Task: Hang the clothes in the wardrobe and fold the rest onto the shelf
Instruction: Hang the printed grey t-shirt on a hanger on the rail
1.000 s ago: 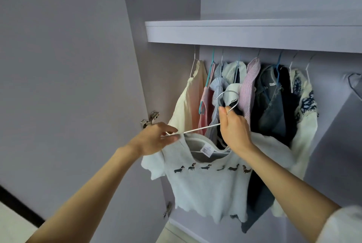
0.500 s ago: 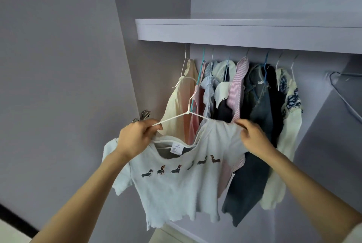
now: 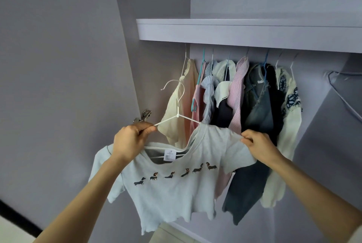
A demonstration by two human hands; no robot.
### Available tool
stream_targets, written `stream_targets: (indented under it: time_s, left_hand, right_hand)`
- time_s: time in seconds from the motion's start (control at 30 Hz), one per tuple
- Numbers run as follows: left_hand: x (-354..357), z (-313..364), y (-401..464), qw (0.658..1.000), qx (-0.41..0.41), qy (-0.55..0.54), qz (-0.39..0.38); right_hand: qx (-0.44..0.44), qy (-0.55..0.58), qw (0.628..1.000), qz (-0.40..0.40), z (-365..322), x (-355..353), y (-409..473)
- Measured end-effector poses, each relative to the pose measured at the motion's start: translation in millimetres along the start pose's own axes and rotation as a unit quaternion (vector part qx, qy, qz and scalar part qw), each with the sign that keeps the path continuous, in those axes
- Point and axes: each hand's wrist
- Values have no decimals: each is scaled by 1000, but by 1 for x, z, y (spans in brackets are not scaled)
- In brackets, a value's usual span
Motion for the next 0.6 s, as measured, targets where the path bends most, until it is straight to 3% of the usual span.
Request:
stream_targets:
  time_s: [0.13, 0.27, 0.33, 0.43, 0.53, 0.6]
  left_hand:
    - [1, -4, 3, 999, 13, 16, 32]
    - [1, -14, 6, 998, 7, 39, 53]
    - [4, -13, 6, 998, -2, 15, 57]
    - [10, -7, 7, 997, 5, -63, 53]
    - [16, 1, 6, 993, 60, -101, 15]
    - [24, 9, 8, 988, 98, -119, -26]
  right_hand:
    - [24, -27, 999, 1, 13, 1, -1]
    - [31, 16, 991, 127, 26, -7, -7]
    - [37, -2, 986, 164, 28, -8, -12]
    - [49, -72, 985, 152, 26, -7, -17]
    - [-16, -51, 986, 161, 12, -14, -22]
    - [-107, -65, 986, 110, 6, -20, -26]
Point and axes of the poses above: each hand's wrist, its own y-axis towards the middle knuckle, its own x-axis out of the palm, z = x × y, and after that the axes turned 7 degrees about y, right-handed
